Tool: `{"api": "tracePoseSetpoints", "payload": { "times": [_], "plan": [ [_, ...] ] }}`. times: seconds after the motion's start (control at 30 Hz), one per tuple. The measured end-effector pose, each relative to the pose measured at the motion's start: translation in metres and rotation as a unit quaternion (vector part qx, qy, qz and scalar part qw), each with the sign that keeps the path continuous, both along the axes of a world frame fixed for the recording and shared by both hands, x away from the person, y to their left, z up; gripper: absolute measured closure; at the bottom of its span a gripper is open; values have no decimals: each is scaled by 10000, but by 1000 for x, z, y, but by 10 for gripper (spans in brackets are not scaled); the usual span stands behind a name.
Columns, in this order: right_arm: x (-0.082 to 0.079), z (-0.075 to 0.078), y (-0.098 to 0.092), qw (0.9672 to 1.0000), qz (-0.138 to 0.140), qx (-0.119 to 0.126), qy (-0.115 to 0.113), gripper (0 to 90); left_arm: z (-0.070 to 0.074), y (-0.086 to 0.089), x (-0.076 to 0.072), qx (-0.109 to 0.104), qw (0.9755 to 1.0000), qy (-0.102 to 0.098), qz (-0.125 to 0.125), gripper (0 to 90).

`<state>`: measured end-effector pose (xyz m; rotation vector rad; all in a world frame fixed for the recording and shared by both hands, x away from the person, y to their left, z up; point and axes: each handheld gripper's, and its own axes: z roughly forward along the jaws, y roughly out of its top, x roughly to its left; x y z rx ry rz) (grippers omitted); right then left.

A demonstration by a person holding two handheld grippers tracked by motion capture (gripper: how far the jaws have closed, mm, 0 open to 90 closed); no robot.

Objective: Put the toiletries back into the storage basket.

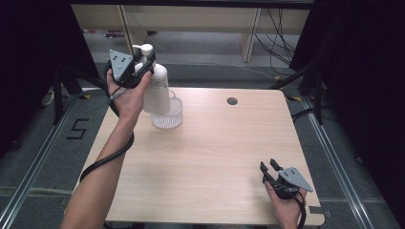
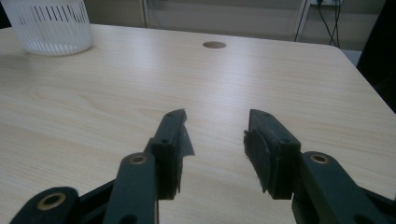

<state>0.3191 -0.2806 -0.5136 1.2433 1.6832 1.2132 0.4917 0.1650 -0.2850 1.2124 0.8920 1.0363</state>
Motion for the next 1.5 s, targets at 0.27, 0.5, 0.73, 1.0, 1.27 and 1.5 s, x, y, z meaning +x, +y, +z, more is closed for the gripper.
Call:
{"api": "tracePoseSetpoints", "payload": {
  "times": [0.27,0.5,0.73,1.0,1.27,1.5],
  "plan": [
    [0,0,0,10000,-7,-16,-37,573,0,-2,6,19,10000,29,4,588],
    [1,0,0,10000,74,39,24,573,0,-4,12,47,10000,51,1,588],
    [1,0,-1,9999,18,-99,-75,573,-3,-6,16,66,9999,94,0,588],
    [1,0,-1,9999,15,-95,-66,573,-5,-6,20,77,9999,125,12,588],
    [-1,-1,2,9999,-34,116,31,573,-6,-7,23,99,9999,134,8,588],
    [-2,0,2,9998,-35,167,85,573,-10,-10,25,90,9997,233,20,588]
  ]
}}
